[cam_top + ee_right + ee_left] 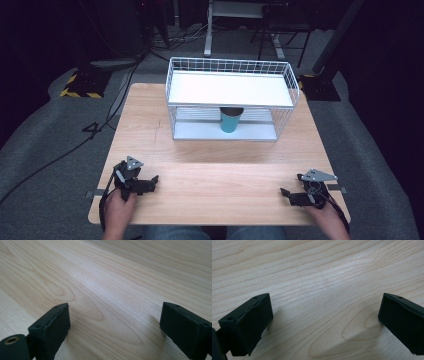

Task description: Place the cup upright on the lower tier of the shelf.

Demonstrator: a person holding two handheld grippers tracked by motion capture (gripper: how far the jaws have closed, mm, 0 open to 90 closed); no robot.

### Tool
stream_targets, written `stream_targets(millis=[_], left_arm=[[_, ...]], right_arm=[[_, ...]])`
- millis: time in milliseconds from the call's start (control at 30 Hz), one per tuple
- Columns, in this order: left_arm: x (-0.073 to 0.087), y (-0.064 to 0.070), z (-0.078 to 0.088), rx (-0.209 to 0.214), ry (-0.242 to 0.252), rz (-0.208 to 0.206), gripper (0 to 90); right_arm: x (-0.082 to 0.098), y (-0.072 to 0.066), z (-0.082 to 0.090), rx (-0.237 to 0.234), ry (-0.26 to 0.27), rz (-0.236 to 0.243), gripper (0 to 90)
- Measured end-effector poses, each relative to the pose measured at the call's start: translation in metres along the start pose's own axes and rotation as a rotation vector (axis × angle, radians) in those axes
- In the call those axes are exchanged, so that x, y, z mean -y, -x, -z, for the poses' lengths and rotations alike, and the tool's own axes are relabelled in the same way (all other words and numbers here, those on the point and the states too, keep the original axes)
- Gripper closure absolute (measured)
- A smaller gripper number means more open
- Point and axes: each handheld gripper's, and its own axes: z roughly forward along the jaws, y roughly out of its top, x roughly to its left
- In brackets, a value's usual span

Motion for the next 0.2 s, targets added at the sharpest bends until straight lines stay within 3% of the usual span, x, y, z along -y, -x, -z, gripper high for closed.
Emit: stream_targets(millis=[200], left_arm=[[0.0,0.0,0.0,0.0,0.0,0.0,0.1]], right_arm=[[0.0006,0.0015,0.0005,-0.012,0.001,0.012,9.7]])
